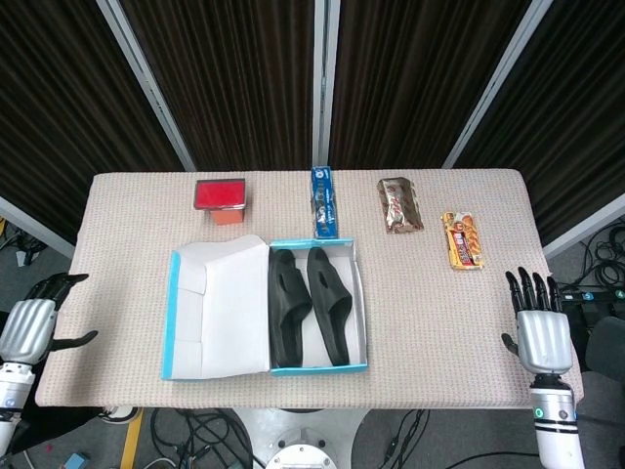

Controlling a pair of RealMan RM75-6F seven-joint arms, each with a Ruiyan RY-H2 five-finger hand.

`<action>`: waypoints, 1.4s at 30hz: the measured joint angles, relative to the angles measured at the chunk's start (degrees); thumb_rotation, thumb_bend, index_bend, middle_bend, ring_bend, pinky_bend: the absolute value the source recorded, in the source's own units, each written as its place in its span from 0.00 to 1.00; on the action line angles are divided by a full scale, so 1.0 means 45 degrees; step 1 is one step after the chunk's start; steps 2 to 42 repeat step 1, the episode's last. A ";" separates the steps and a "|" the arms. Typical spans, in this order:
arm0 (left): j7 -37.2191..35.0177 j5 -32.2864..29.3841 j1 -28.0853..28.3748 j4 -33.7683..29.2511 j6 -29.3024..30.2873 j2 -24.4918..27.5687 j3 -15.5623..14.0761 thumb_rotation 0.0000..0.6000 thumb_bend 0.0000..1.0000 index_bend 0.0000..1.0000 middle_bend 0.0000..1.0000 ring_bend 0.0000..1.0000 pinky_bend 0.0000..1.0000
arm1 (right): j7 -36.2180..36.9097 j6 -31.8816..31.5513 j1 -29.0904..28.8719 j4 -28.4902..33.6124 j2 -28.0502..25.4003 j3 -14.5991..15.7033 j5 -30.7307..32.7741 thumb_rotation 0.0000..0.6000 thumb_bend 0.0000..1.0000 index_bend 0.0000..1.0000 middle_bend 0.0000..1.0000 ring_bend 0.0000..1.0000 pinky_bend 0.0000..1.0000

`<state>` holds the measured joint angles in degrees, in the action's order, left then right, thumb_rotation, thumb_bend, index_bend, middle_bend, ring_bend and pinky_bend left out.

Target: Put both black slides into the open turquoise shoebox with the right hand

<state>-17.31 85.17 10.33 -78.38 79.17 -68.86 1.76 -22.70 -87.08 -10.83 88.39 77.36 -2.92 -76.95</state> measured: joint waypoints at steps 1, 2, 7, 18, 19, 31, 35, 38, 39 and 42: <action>-0.0004 0.0009 -0.0035 0.0064 0.0049 -0.0008 -0.0011 1.00 0.04 0.19 0.22 0.12 0.18 | 0.0023 0.0095 -0.0005 -0.0003 -0.0008 -0.0024 0.0022 1.00 0.00 0.00 0.02 0.00 0.01; -0.0004 0.0009 -0.0035 0.0064 0.0049 -0.0008 -0.0011 1.00 0.04 0.19 0.22 0.12 0.18 | 0.0023 0.0095 -0.0005 -0.0003 -0.0008 -0.0024 0.0022 1.00 0.00 0.00 0.02 0.00 0.01; -0.0004 0.0009 -0.0035 0.0064 0.0049 -0.0008 -0.0011 1.00 0.04 0.19 0.22 0.12 0.18 | 0.0023 0.0095 -0.0005 -0.0003 -0.0008 -0.0024 0.0022 1.00 0.00 0.00 0.02 0.00 0.01; -0.0004 0.0009 -0.0035 0.0064 0.0049 -0.0008 -0.0011 1.00 0.04 0.19 0.22 0.12 0.18 | 0.0023 0.0095 -0.0005 -0.0003 -0.0008 -0.0024 0.0022 1.00 0.00 0.00 0.02 0.00 0.01; -0.0004 0.0009 -0.0035 0.0064 0.0049 -0.0008 -0.0011 1.00 0.04 0.19 0.22 0.12 0.18 | 0.0023 0.0095 -0.0005 -0.0003 -0.0008 -0.0024 0.0022 1.00 0.00 0.00 0.02 0.00 0.01; -0.0004 0.0009 -0.0035 0.0064 0.0049 -0.0008 -0.0011 1.00 0.04 0.19 0.22 0.12 0.18 | 0.0023 0.0095 -0.0005 -0.0003 -0.0008 -0.0024 0.0022 1.00 0.00 0.00 0.02 0.00 0.01; -0.0004 0.0009 -0.0035 0.0064 0.0049 -0.0008 -0.0011 1.00 0.04 0.19 0.22 0.12 0.18 | 0.0023 0.0095 -0.0005 -0.0003 -0.0008 -0.0024 0.0022 1.00 0.00 0.00 0.02 0.00 0.01; -0.0004 0.0009 -0.0035 0.0064 0.0049 -0.0008 -0.0011 1.00 0.04 0.19 0.22 0.12 0.18 | 0.0023 0.0095 -0.0005 -0.0003 -0.0008 -0.0024 0.0022 1.00 0.00 0.00 0.02 0.00 0.01; -0.0004 0.0009 -0.0035 0.0064 0.0049 -0.0008 -0.0011 1.00 0.04 0.19 0.22 0.12 0.18 | 0.0023 0.0095 -0.0005 -0.0003 -0.0008 -0.0024 0.0022 1.00 0.00 0.00 0.02 0.00 0.01; -0.0004 0.0009 -0.0035 0.0064 0.0049 -0.0008 -0.0011 1.00 0.04 0.19 0.22 0.12 0.18 | 0.0023 0.0095 -0.0005 -0.0003 -0.0008 -0.0024 0.0022 1.00 0.00 0.00 0.02 0.00 0.01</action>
